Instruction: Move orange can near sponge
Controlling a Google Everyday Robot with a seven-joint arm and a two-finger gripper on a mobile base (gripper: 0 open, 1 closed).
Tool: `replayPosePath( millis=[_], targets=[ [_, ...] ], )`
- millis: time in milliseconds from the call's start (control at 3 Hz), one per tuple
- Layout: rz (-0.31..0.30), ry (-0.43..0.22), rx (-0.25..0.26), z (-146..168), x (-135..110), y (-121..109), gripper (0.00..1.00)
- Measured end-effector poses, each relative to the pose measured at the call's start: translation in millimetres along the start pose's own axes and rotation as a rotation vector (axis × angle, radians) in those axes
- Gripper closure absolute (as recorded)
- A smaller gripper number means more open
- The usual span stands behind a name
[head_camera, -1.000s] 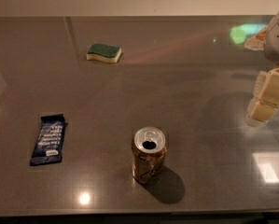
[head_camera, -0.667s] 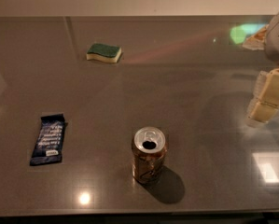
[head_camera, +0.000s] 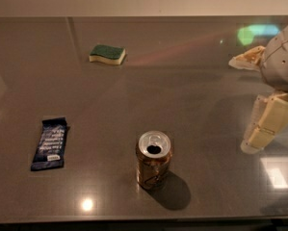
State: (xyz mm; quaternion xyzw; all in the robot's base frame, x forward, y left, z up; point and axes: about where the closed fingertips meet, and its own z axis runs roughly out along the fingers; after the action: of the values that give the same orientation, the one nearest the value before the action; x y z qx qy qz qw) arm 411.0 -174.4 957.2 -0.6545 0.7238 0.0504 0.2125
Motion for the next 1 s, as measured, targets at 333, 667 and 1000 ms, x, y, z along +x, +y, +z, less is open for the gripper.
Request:
replayPosePath(
  millis=[333, 667, 1000],
  targets=[
    [-0.029, -0.094, -0.057, 22.0, -17.2, 17.5, 0.0],
    [-0.051, -0.176, -0.108, 40.7, -35.4, 32.8, 0.0],
    [-0.07, -0.237, -0.152, 56.7, -53.9, 45.7, 0.0]
  ],
)
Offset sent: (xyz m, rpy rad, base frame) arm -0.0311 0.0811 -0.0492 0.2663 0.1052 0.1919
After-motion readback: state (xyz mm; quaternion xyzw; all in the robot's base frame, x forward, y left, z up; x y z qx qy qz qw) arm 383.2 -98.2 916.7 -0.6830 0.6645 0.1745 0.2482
